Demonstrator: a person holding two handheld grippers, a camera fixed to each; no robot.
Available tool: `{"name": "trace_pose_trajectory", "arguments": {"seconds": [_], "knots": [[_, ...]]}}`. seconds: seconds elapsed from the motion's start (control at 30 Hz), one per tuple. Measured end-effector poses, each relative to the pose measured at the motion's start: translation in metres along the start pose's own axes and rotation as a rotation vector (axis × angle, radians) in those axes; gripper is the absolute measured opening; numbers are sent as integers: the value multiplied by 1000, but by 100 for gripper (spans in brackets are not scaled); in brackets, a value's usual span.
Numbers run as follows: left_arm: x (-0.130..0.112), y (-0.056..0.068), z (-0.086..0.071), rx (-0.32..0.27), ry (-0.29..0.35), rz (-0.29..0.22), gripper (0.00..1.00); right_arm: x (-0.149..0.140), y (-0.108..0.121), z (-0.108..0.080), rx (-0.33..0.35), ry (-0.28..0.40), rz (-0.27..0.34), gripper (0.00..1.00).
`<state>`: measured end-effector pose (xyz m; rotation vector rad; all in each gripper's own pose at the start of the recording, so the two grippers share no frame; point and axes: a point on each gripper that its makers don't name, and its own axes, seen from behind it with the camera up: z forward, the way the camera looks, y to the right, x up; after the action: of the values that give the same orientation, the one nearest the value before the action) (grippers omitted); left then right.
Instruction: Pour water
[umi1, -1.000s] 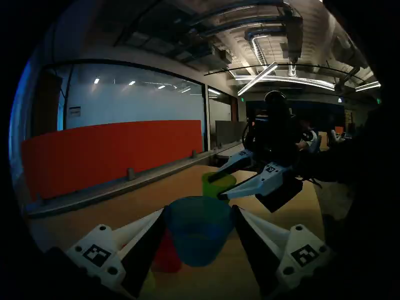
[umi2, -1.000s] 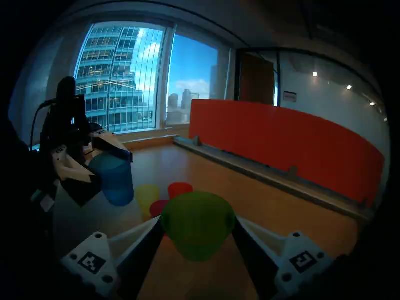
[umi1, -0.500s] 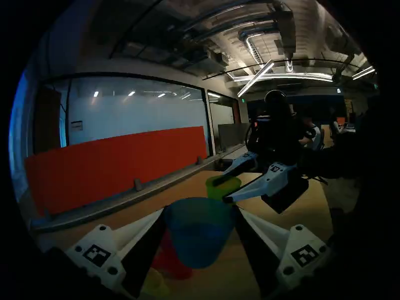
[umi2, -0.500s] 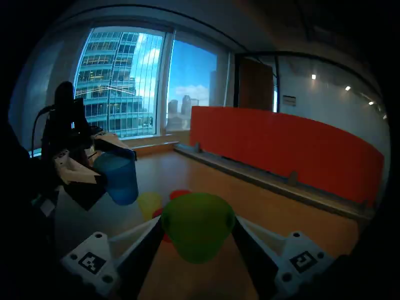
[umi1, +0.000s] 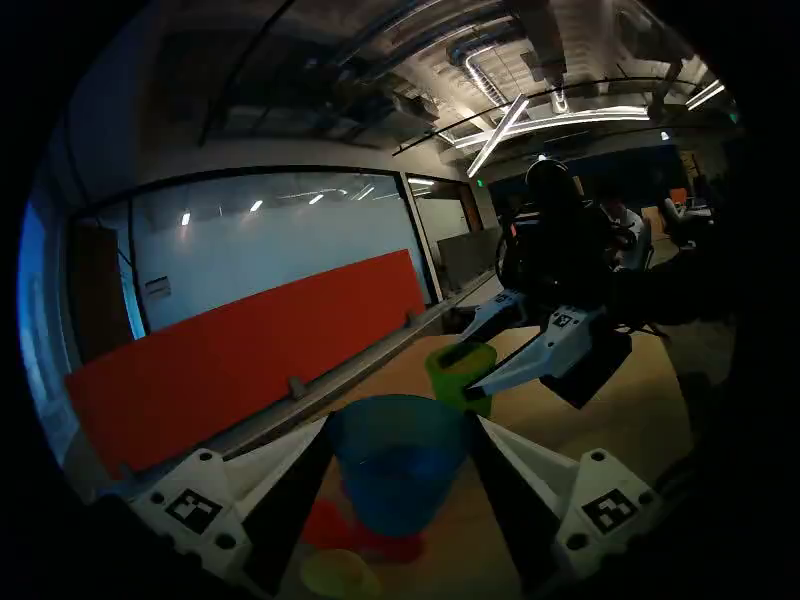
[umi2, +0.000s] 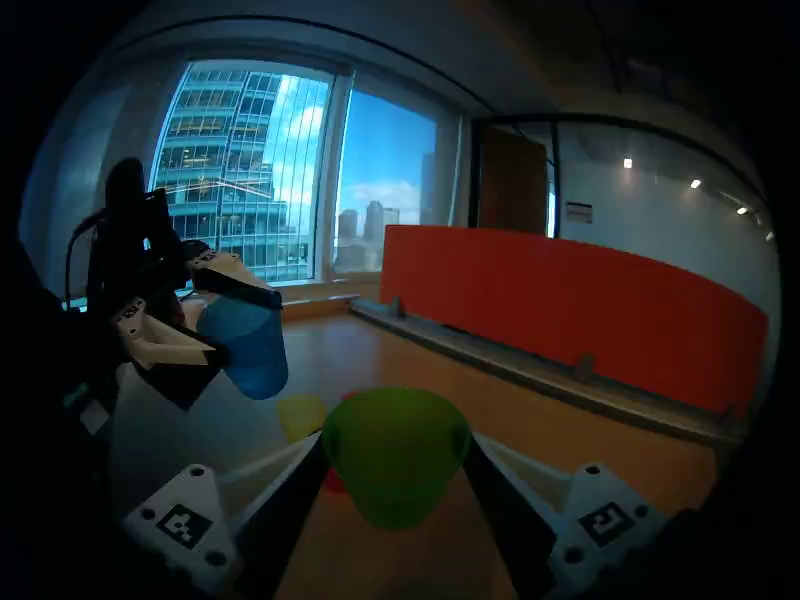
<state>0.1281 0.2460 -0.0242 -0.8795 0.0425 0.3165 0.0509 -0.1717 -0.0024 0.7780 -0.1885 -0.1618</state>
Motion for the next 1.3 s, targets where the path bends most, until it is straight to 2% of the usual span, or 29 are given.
{"name": "trace_pose_trajectory", "arguments": {"seconds": [0.47, 0.9, 1.1, 1.3], "knots": [[11, -10, -3, 27, 9, 41, 90, 20, -7, 1, 1, 80, -9, 92], [18, -16, -5, 40, 16, 56, 90, 30, -10, 5, -1, 102, -19, 92], [21, -20, -5, 52, 16, 100, 90, 30, -14, 6, 14, 103, -11, 92], [29, -27, -4, 69, 14, 183, 90, 30, -23, 8, 38, 103, -10, 92]]}}
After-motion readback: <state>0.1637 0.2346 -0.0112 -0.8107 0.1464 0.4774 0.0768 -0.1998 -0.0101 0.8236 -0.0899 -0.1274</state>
